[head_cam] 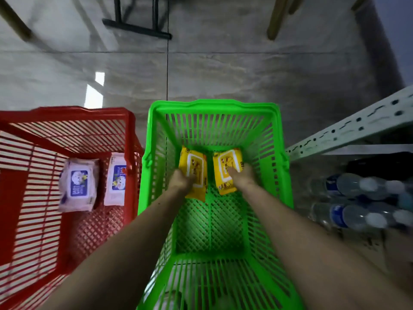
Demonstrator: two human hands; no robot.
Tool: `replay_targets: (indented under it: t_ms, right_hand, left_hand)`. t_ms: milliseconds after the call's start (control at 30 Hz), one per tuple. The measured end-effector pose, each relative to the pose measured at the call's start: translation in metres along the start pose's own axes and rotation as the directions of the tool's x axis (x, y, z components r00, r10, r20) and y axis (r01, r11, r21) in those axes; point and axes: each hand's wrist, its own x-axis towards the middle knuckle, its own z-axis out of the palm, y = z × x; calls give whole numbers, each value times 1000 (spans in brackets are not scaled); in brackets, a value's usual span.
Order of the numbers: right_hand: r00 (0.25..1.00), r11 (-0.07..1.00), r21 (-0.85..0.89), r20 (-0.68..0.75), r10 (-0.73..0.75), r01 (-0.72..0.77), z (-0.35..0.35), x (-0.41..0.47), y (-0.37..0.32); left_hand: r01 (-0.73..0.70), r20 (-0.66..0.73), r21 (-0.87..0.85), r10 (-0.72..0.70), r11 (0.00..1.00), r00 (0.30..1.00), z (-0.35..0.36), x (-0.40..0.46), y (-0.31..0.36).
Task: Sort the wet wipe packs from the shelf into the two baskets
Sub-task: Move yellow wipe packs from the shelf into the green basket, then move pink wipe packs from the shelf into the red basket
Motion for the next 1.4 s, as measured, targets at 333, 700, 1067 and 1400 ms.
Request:
replay_targets:
  t_ms: [333, 700, 1067, 1400]
  right_hand:
    - [998, 961, -272, -10, -61, 56, 22, 21, 21]
    - [919, 772, -523, 60, -389, 361, -103, -174, -52]
    - [796, 601, -684, -50, -604, 413, -304, -447, -173]
    - [688, 654, -701, -326, -649, 285, -431, -694, -151]
  left_hand:
    - [-146, -39, 286, 164, 947, 986, 11, 30, -20]
    - [-331, 66, 434, 336, 838, 939, -89, -168, 59]
    - [-636, 220, 604, 666, 480, 713, -245, -436, 219]
    - [-816, 503, 578, 799, -26, 331, -280, -677, 290]
